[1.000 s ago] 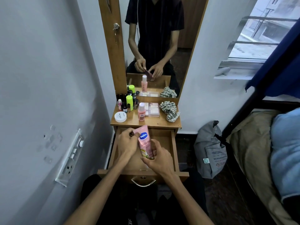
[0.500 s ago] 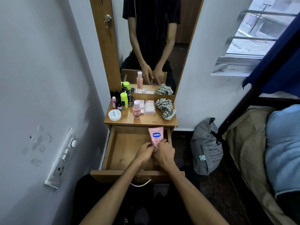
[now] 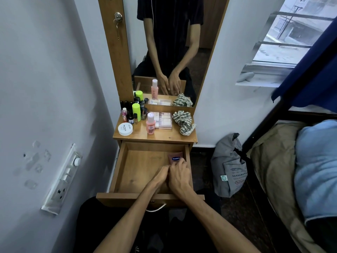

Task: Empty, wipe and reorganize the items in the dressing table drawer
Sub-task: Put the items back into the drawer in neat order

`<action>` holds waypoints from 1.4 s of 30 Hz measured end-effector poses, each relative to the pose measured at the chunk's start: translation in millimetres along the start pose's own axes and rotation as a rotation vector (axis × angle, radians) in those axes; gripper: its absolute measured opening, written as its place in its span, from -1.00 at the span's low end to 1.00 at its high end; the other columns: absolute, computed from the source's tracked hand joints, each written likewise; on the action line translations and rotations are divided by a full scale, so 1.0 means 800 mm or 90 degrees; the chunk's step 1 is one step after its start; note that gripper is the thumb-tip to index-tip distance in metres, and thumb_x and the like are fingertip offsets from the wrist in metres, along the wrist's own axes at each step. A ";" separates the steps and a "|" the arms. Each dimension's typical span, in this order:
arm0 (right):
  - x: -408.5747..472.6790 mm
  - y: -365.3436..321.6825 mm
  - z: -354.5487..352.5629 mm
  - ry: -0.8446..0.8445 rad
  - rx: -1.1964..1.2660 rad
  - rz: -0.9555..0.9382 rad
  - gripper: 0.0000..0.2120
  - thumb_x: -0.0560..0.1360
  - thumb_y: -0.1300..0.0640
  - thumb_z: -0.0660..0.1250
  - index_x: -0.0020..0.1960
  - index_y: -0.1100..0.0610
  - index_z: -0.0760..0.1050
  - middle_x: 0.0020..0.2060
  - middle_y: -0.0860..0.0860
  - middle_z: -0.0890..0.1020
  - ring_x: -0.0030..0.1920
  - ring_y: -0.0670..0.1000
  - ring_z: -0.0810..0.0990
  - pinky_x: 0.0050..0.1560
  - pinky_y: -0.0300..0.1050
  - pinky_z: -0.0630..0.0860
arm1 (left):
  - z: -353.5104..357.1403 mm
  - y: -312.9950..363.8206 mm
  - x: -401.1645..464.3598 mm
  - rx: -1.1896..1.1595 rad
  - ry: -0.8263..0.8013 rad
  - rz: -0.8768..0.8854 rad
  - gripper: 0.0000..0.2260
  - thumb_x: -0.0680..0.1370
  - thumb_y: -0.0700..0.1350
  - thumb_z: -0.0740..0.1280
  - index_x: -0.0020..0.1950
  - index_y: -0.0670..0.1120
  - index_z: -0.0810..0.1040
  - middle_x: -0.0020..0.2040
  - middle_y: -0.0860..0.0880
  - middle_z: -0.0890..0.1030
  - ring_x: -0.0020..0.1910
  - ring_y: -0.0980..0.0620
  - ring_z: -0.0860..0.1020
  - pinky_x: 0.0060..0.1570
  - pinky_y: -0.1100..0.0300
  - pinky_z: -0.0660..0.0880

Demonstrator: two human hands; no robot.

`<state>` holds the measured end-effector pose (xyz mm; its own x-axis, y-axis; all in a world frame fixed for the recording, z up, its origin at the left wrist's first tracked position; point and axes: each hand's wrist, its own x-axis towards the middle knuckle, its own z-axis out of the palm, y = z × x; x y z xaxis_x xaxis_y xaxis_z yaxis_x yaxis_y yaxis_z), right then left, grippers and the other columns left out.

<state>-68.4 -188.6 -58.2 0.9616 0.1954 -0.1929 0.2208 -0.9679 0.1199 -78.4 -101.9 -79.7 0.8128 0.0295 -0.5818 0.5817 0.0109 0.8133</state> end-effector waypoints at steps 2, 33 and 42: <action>0.002 0.005 0.001 -0.014 0.023 -0.022 -0.63 0.61 0.12 0.35 0.38 0.20 0.47 0.29 0.21 0.48 0.19 0.13 0.58 0.03 -0.08 0.57 | 0.002 0.000 0.000 -0.017 -0.003 0.004 -0.68 0.69 -0.08 0.07 0.11 -0.07 0.62 0.04 -0.06 0.67 0.06 0.00 0.60 -0.07 0.19 0.48; -0.005 0.006 -0.053 0.241 0.362 -0.036 -0.81 0.50 0.01 0.31 0.02 0.08 0.59 -0.10 0.00 0.62 -0.14 0.05 0.62 -0.24 -0.15 0.33 | -0.122 0.188 0.000 0.353 0.441 0.430 -0.49 0.53 0.09 0.42 0.46 0.03 0.45 0.39 -0.03 0.46 0.33 -0.03 0.45 0.18 -0.03 0.53; -0.006 0.038 -0.055 0.280 0.525 0.015 -0.75 0.48 0.02 0.41 0.13 -0.01 0.68 -0.10 -0.10 0.72 -0.12 -0.10 0.67 -0.13 -0.25 0.46 | -0.114 0.173 -0.018 0.286 0.481 0.504 -0.73 0.53 -0.09 0.44 0.23 -0.03 0.61 0.17 0.01 0.64 0.02 0.04 0.58 -0.03 0.15 0.51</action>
<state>-59.2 -211.8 -11.1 0.9770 0.0532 0.2066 0.1765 -0.7454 -0.6429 -12.3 -9.4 42.4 0.8156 0.4552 0.3572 0.0054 -0.6233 0.7820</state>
